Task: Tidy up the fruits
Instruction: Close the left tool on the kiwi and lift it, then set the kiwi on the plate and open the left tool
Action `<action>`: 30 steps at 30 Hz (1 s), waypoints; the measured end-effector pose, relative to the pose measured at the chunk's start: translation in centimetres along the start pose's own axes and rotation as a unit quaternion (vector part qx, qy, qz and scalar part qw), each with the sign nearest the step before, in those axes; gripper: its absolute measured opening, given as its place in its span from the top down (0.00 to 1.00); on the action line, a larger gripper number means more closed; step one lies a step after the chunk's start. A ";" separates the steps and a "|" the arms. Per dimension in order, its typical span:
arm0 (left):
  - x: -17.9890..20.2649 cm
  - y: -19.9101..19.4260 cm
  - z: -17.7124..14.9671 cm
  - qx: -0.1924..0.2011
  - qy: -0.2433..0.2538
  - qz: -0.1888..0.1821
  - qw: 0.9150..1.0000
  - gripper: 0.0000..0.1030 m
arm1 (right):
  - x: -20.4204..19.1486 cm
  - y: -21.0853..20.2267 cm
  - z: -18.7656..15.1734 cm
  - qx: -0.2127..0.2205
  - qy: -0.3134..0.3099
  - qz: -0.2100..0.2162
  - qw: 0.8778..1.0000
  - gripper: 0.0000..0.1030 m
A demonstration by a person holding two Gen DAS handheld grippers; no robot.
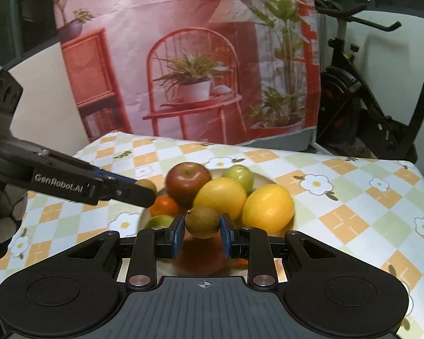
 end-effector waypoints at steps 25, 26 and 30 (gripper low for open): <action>-0.4 3.0 0.6 -0.031 -0.003 0.001 1.000 0.74 | 1.7 3.6 0.1 -0.003 0.018 -0.025 1.000 0.72; -0.4 2.9 0.6 -0.030 -0.004 0.001 1.000 0.73 | 1.7 3.5 0.0 -0.003 0.019 -0.026 0.999 0.72; -0.5 2.5 0.6 -0.026 -0.007 0.005 1.000 0.73 | 1.8 3.1 -0.1 0.001 0.026 -0.028 0.999 0.71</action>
Point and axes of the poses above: each gripper's, at about its wrist camera, not at the fingertips, and y roughly the way its jaws point, x to its right, z to its top, the point moved 1 cm from there along y, roughly the way its jaws point, and after that the axes turned 5 degrees about -y, right-handed, at the moved point
